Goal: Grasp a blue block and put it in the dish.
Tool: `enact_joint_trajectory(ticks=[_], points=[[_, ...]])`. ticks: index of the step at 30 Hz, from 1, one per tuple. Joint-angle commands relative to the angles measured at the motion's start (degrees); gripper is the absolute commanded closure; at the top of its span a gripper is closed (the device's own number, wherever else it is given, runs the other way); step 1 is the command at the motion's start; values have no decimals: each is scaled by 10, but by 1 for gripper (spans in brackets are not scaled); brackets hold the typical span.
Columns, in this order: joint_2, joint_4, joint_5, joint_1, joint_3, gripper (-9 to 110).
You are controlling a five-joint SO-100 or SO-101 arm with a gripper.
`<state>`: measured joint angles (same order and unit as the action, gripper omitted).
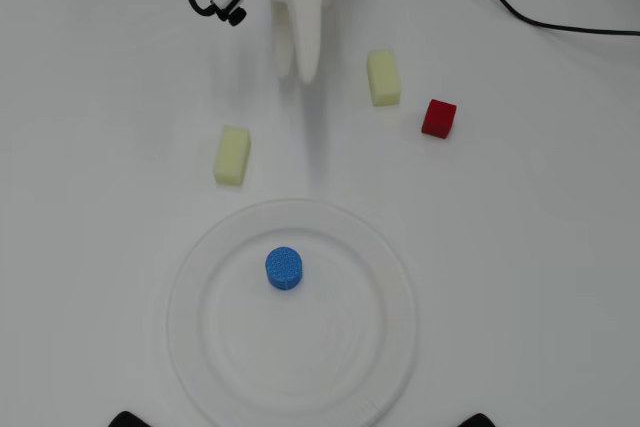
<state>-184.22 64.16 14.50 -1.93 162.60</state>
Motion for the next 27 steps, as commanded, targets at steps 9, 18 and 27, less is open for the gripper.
enact_joint_trajectory(ticks=[9, 18, 27], points=[[-132, 84, -48, 27, 113, 68], [-133, 121, -39, 60, 172, 101], [-133, 151, -76, 58, 188, 101]])
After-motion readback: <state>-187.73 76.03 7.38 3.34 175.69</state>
